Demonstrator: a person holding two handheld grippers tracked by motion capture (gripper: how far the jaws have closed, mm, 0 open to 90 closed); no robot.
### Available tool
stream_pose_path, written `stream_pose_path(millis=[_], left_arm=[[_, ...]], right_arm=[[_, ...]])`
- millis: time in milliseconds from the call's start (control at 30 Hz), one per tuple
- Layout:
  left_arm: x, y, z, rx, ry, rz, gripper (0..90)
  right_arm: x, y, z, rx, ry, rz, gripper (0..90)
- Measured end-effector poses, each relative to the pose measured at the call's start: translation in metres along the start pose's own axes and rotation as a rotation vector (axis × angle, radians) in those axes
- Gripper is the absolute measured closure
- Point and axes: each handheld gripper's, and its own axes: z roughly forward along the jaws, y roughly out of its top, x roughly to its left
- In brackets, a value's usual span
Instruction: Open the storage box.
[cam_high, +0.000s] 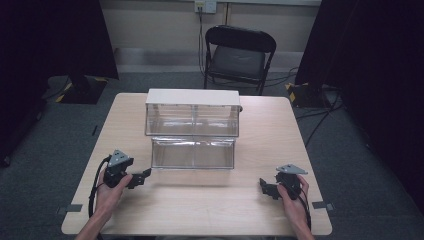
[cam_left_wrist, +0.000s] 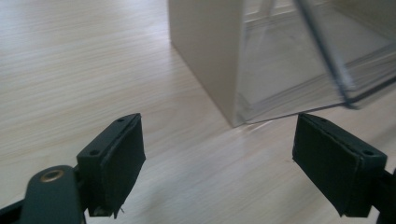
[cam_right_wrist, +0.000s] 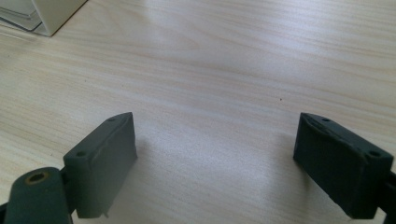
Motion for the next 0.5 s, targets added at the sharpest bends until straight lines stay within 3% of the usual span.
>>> stream_pose_path(millis=[167,500], left_arm=[[-0.010,0.003,0.003,-0.008,-0.048,0.029,16.5],[-0.020,0.006,0.013,-0.008,-0.092,0.059,16.0]], right_arm=[[0.000,0.000,0.000,0.000,0.000,0.000,12.3],[0.000,0.000,0.000,0.000,0.001,0.000,12.3]])
